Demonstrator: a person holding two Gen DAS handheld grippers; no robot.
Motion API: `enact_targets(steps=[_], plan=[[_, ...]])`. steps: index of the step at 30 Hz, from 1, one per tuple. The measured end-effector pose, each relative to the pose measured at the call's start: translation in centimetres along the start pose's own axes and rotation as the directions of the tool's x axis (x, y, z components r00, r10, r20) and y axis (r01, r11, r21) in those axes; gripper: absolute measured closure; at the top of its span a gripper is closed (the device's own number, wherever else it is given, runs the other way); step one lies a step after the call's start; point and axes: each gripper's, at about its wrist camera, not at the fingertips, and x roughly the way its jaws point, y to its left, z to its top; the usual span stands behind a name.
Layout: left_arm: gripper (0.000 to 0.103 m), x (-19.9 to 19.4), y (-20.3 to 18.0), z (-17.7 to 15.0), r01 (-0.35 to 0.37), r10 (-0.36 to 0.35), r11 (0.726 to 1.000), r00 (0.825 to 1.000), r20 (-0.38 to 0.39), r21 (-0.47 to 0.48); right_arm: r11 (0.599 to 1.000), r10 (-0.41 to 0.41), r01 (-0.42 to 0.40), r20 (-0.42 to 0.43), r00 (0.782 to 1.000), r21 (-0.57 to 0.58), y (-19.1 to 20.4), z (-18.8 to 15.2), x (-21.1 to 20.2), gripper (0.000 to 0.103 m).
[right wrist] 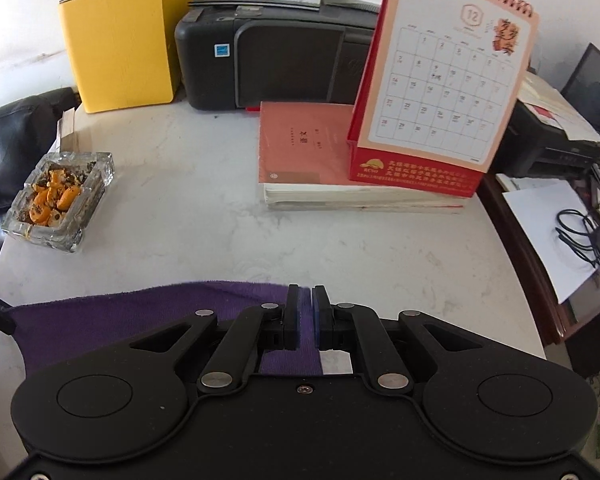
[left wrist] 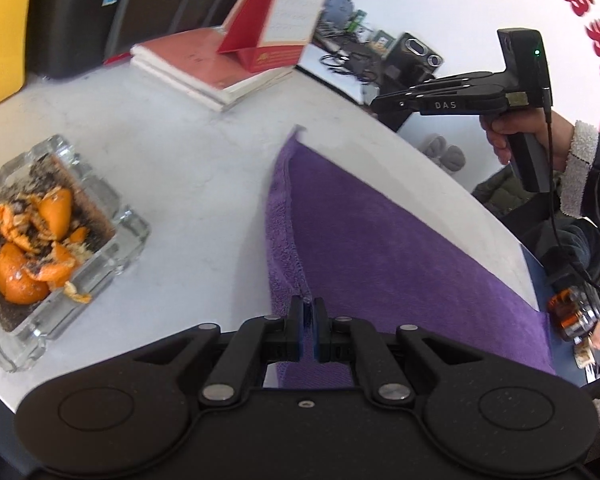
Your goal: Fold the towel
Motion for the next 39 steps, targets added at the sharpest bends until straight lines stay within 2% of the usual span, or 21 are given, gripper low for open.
enact_targets(steps=[4, 9, 12, 14, 16, 17, 18, 19, 20, 24, 27, 30, 35, 39], plan=[[0.1, 0.4, -1.8, -0.6, 0.035, -0.034, 0.998, 0.999, -0.019, 0.05, 0.998, -0.042, 0.041, 0.011, 0.999, 0.047, 0.0, -1.9, -2.5, 0.098], [0.1, 1.9, -3.3, -1.7, 0.061, -0.054, 0.994, 0.996, -0.073, 0.094, 0.978, -0.067, 0.064, 0.011, 0.998, 0.201, -0.4, -4.5, -4.2, 0.097], [0.099, 2.0, -3.4, -2.1, 0.041, -0.033, 0.994, 0.996, -0.082, 0.101, 0.964, -0.069, 0.065, 0.007, 0.998, 0.257, -0.2, -4.7, -3.6, 0.094], [0.099, 1.6, -3.2, -2.4, 0.018, -0.009, 0.994, 0.997, -0.082, 0.11, 0.965, -0.065, 0.063, 0.0, 0.998, 0.255, 0.4, -4.5, -2.9, 0.094], [0.098, 1.3, -3.0, -2.7, -0.017, 0.028, 0.99, 0.997, -0.078, 0.137, 0.966, -0.051, 0.048, 0.004, 0.999, 0.253, 1.0, -4.2, -2.5, 0.081], [0.097, 1.2, -3.0, -2.9, -0.038, 0.05, 0.987, 0.996, -0.073, 0.158, 0.966, -0.044, 0.041, 0.007, 0.999, 0.253, 1.3, -4.2, -2.4, 0.07], [0.093, 1.6, -3.1, -2.8, -0.051, 0.066, 0.98, 0.995, -0.071, 0.194, 0.967, -0.04, 0.035, 0.013, 0.999, 0.253, 1.6, -4.2, -2.4, 0.062], [0.09, 2.0, -3.2, -2.8, -0.064, 0.082, 0.971, 0.994, -0.069, 0.229, 0.967, -0.034, 0.029, 0.018, 0.999, 0.252, 1.8, -4.2, -2.4, 0.06], [0.084, 2.3, -3.3, -2.8, -0.077, 0.098, 0.961, 0.993, -0.066, 0.265, 0.967, -0.027, 0.022, 0.016, 1.0, 0.255, 2.1, -4.3, -2.2, 0.059], [0.073, 3.9, -3.7, -2.7, -0.127, 0.16, 0.907, 0.986, -0.048, 0.401, 0.955, -0.003, 0.008, -0.016, 1.0, 0.297, 2.3, -5.2, -1.3, 0.055], [0.072, 5.0, -3.9, -2.6, -0.162, 0.204, 0.852, 0.979, -0.03, 0.497, 0.945, 0.023, -0.009, -0.038, 0.999, 0.328, 2.4, -5.9, -0.6, 0.055], [0.072, 6.2, -3.8, -2.9, -0.134, 0.204, 0.812, 0.977, -0.062, 0.568, 0.938, 0.051, -0.034, -0.04, 0.998, 0.345, 2.4, -6.0, -0.3, 0.055], [0.072, 7.4, -3.5, -3.4, -0.102, 0.2, 0.777, 0.976, -0.091, 0.621, 0.935, 0.071, -0.052, -0.042, 0.997, 0.351, 2.1, -5.8, 0.3, 0.053], [0.075, 7.4, -2.3, -2.9, -0.068, 0.168, 0.803, 0.979, -0.115, 0.592, 0.935, 0.083, -0.062, -0.046, 0.995, 0.348, 1.6, -5.6, 1.0, 0.053]])
